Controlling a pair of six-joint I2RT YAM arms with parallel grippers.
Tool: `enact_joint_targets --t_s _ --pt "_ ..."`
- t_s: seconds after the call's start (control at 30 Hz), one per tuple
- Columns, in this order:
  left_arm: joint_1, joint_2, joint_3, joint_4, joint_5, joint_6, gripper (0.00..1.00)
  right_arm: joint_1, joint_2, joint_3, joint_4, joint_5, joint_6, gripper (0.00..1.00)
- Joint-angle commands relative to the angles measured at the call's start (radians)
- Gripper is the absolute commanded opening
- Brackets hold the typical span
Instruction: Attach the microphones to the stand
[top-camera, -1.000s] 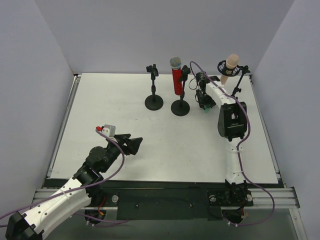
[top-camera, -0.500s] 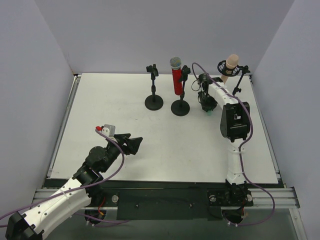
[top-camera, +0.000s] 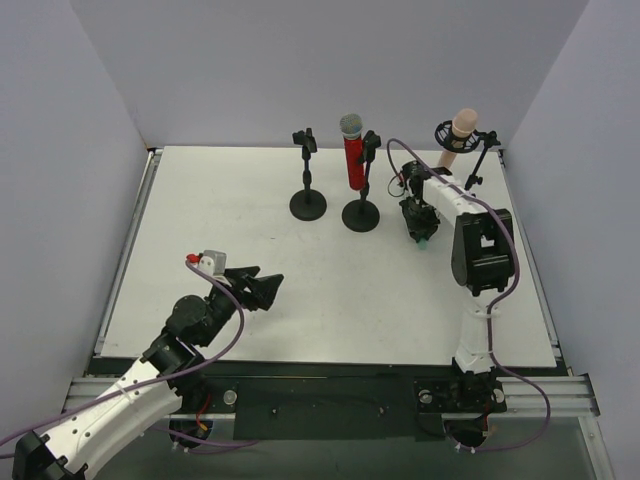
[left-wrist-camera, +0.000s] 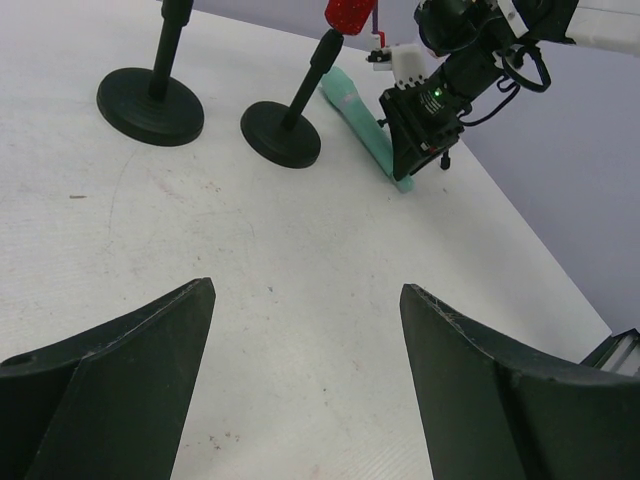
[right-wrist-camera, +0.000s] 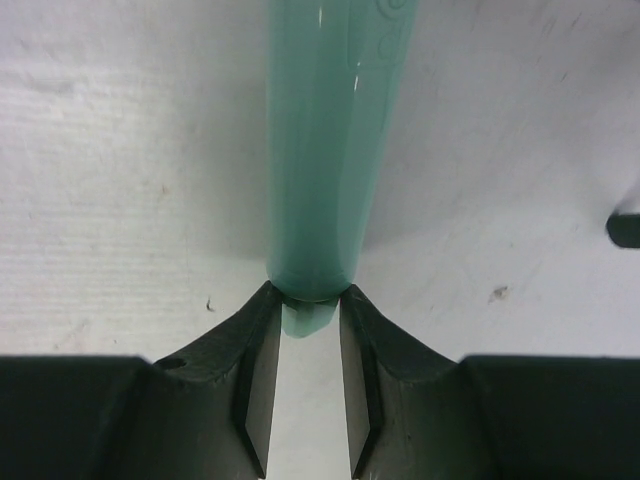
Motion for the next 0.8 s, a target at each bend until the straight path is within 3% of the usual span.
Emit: enact_joint_targets --t_s 0.0,0.43,0.53,0.63,0.77 --pt "0.002 -0.023 0.042 -0.001 0.017 0.001 0.86 -0.003 -0.084 -0.141 -0.047 -0.047 -0.010 0.13" --pt "0.004 -0.034 0.045 0.008 0.021 0.004 0.86 0.006 -0.387 -0.529 -0.062 -0.153 -0.106 0.16" --pt "0.004 -0.004 0.051 0.032 0.027 0.005 0.86 0.000 -0.461 -0.537 -0.081 -0.176 -0.126 0.25" --pt "0.004 0.036 0.073 0.058 0.037 0.013 0.86 -0.002 -0.522 -0.534 -0.095 -0.173 -0.131 0.41" --pt "0.005 0.090 0.106 0.086 0.047 0.033 0.86 -0.006 -0.608 -0.552 -0.096 -0.161 -0.145 0.48"
